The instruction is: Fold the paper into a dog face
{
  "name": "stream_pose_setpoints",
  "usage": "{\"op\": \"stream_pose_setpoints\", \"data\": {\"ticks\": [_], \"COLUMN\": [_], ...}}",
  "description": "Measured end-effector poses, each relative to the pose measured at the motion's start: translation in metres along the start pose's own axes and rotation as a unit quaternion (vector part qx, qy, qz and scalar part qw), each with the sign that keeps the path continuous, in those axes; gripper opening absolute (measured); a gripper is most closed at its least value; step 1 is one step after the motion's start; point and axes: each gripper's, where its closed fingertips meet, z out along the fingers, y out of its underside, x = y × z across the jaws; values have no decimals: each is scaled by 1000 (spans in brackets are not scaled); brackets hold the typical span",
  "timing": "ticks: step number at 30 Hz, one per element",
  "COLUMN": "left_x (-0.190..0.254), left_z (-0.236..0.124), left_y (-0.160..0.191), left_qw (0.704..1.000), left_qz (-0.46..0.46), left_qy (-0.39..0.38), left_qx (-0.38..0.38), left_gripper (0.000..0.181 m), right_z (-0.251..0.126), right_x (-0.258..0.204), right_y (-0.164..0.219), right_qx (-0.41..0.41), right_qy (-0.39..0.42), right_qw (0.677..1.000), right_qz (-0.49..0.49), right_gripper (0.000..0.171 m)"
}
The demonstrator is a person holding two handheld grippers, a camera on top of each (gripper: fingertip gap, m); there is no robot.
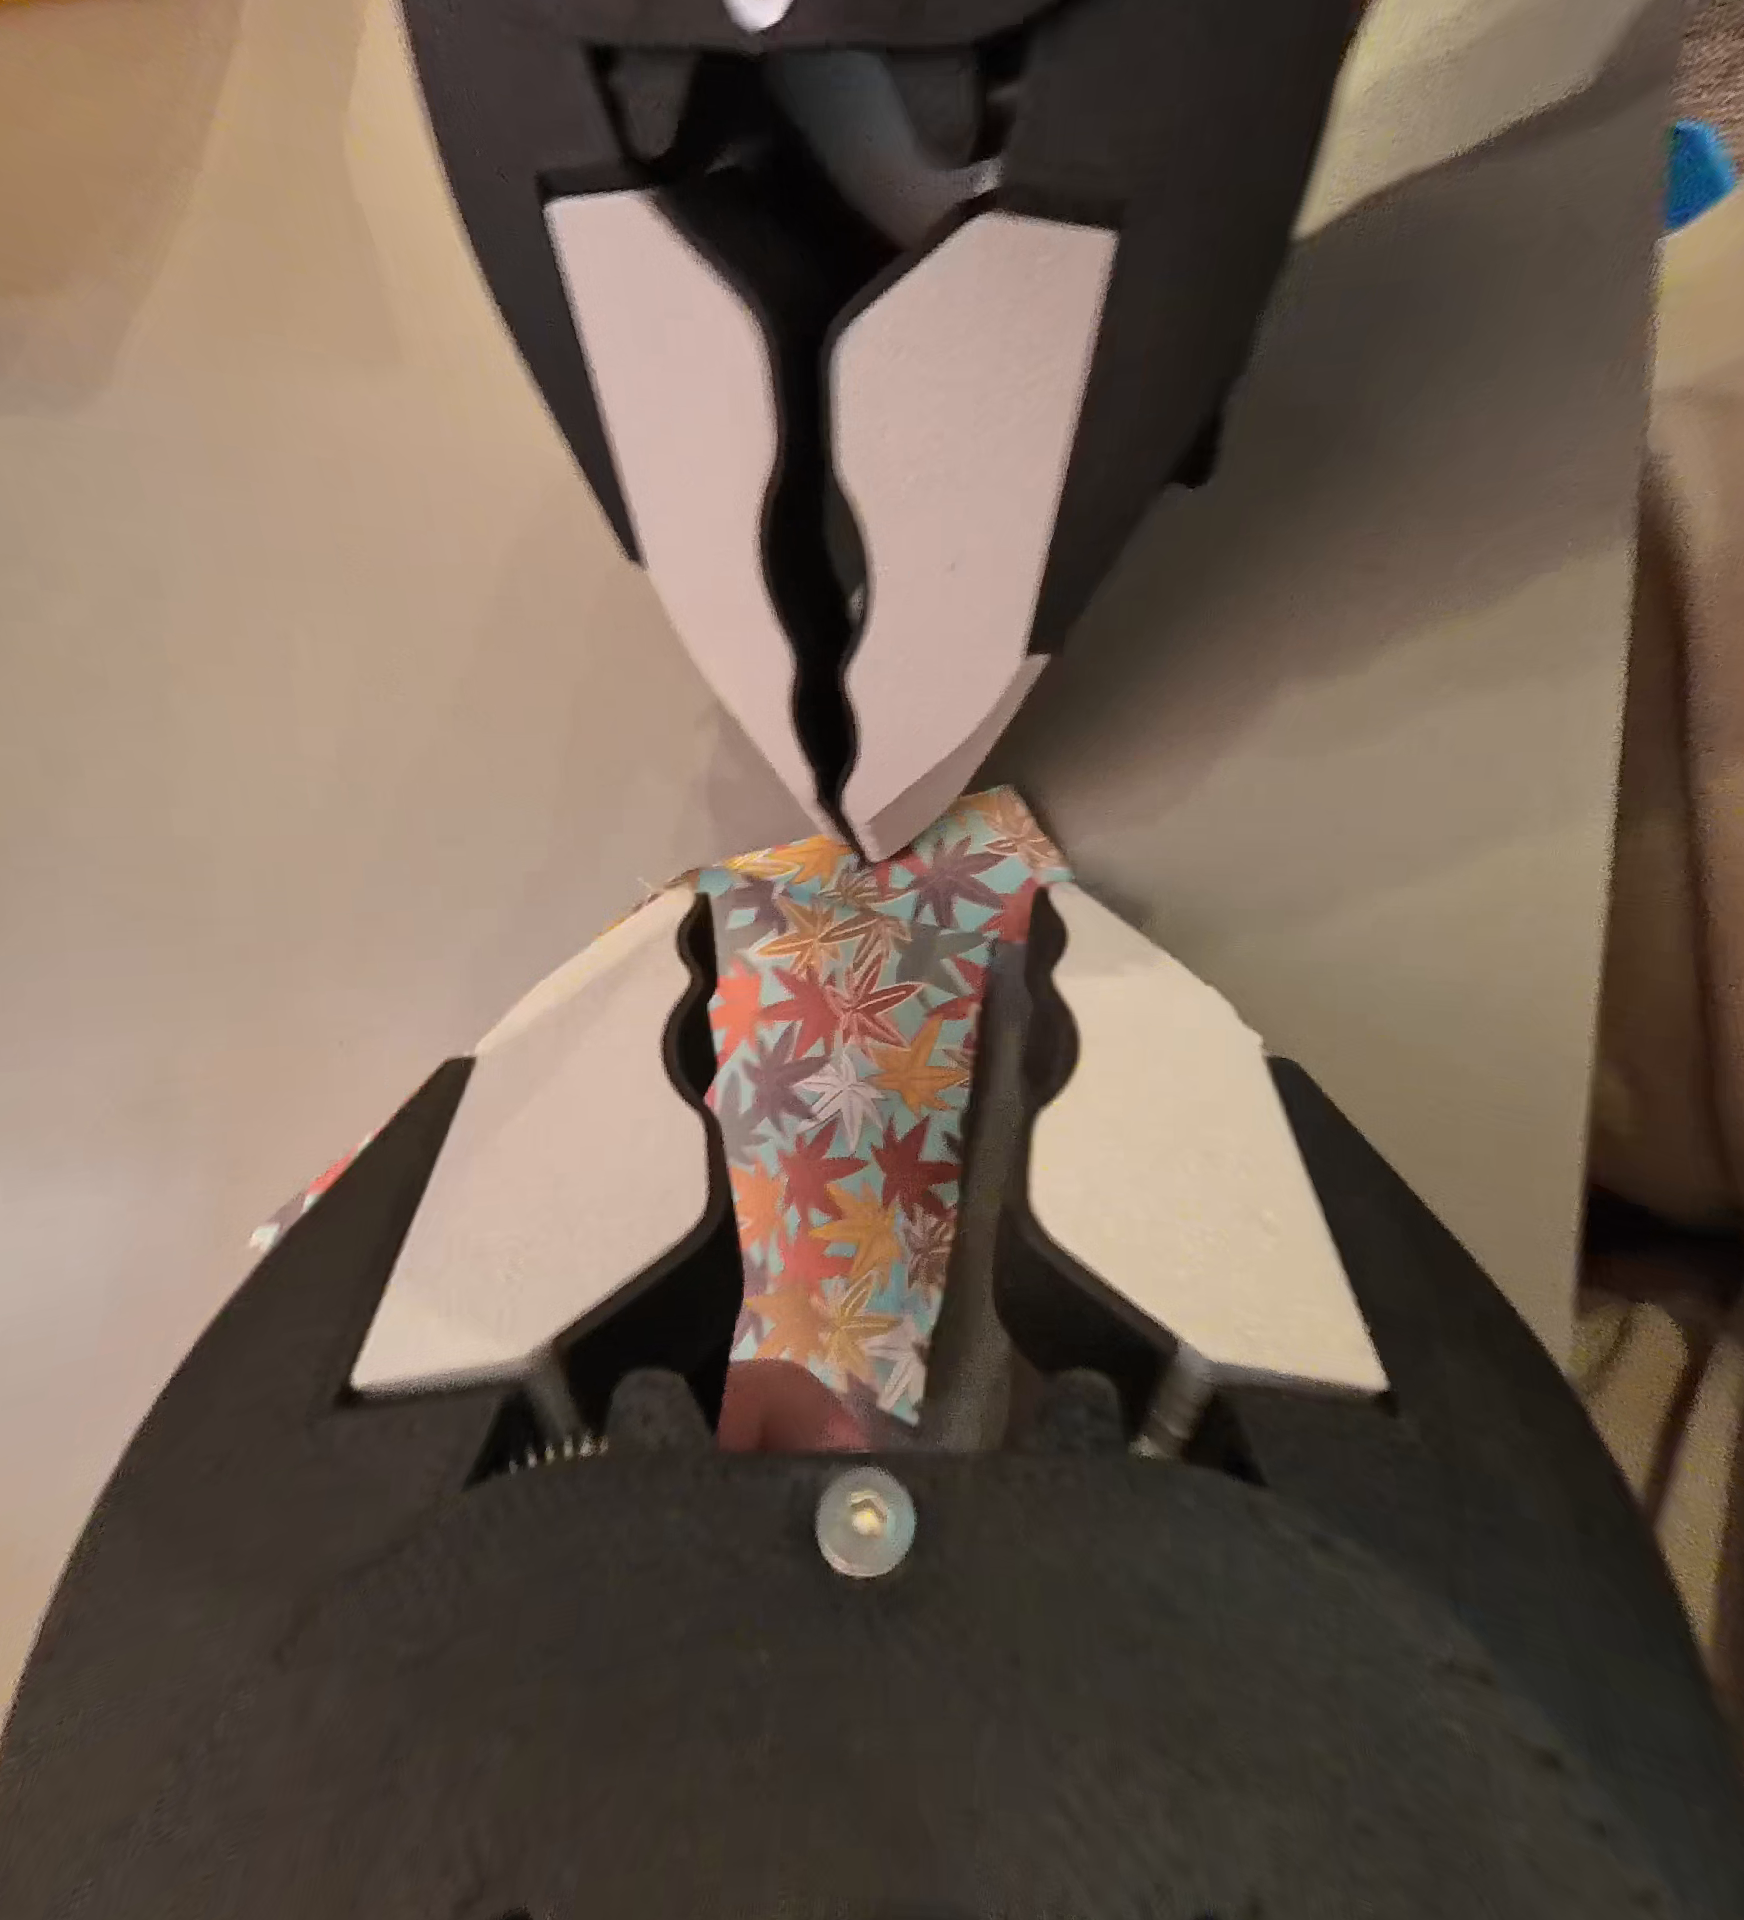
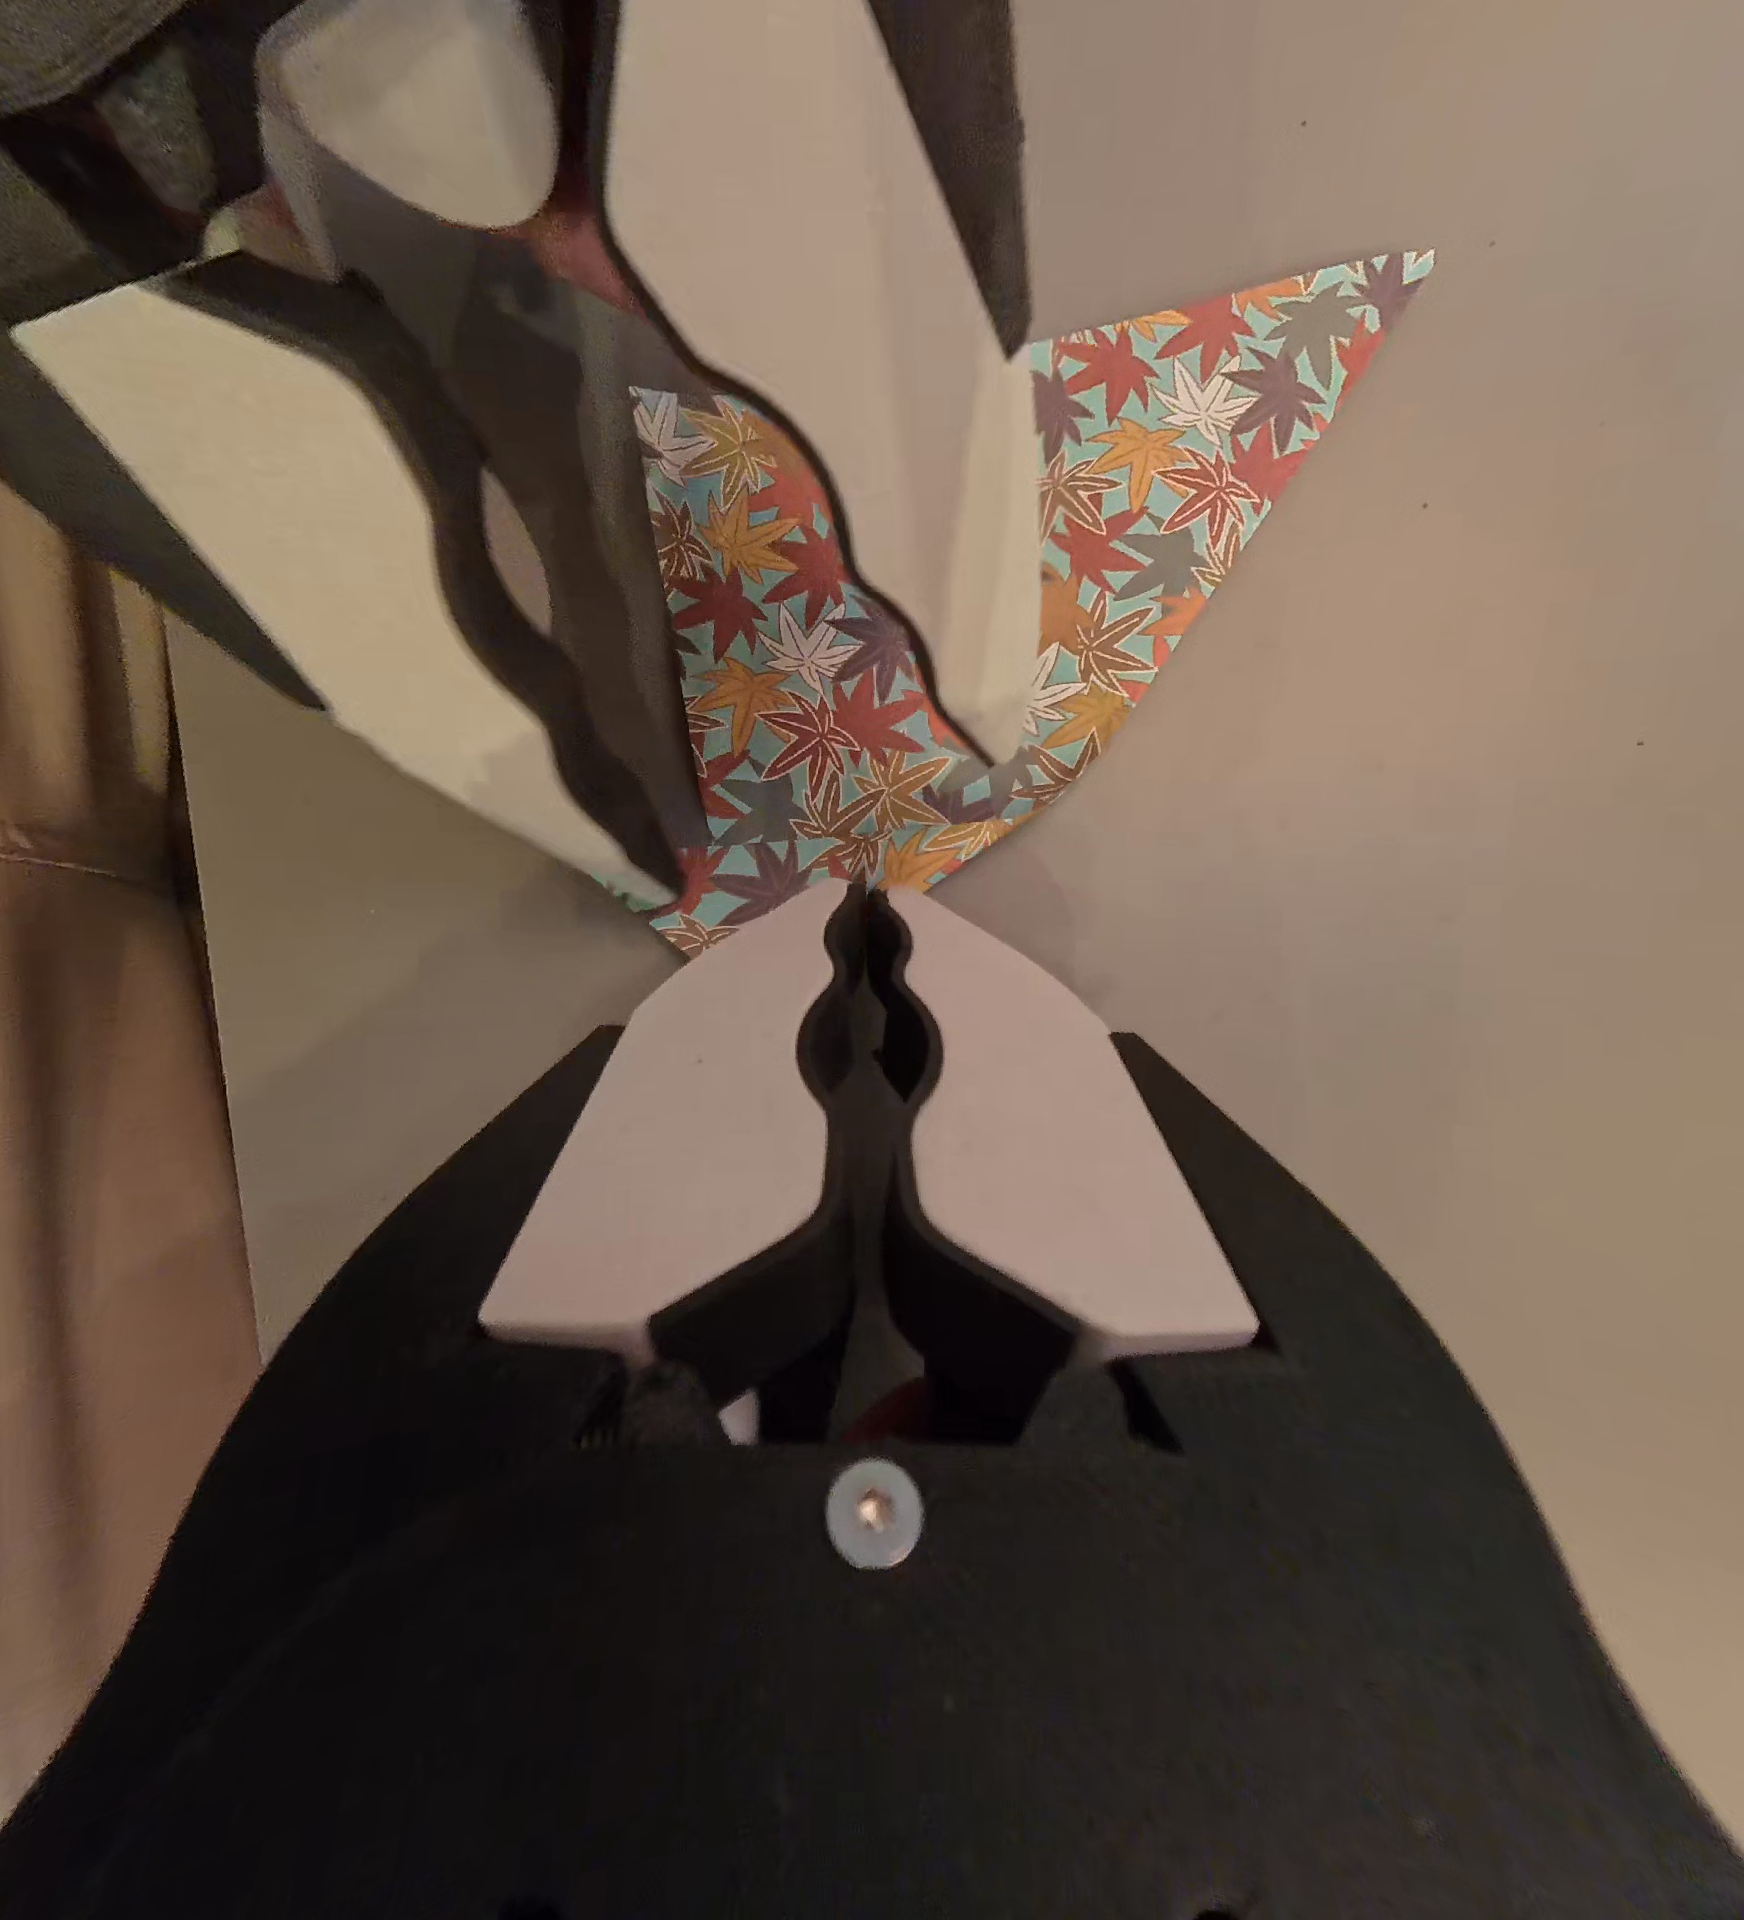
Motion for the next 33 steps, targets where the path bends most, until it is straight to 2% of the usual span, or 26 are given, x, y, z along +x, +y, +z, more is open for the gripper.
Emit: {"op": "stream_pose_setpoints", "data": {"ticks": [5,11,15,27,33], "left_x": [12,23,33,34,34], "left_z": [1,1,4,4,3], "left_y": [-7,-7,-4,-4,-4], "left_qw": [999,997,992,991,991], "left_qz": [25,20,-29,-30,-30], "left_qy": [28,65,123,132,131], "left_qx": [24,26,25,25,25], "left_gripper": [74,68,70,70,70], "right_z": [0,0,0,-3,0], "right_x": [0,0,0,3,-9], "right_y": [0,0,0,-3,-1], "right_qx": [9,11,8,6,-5], "right_qy": [-4,-8,-11,-13,-37], "right_qw": [1000,1000,1000,1000,999], "right_qz": [7,7,7,-2,-31], "right_gripper": [0,0,0,0,0]}}
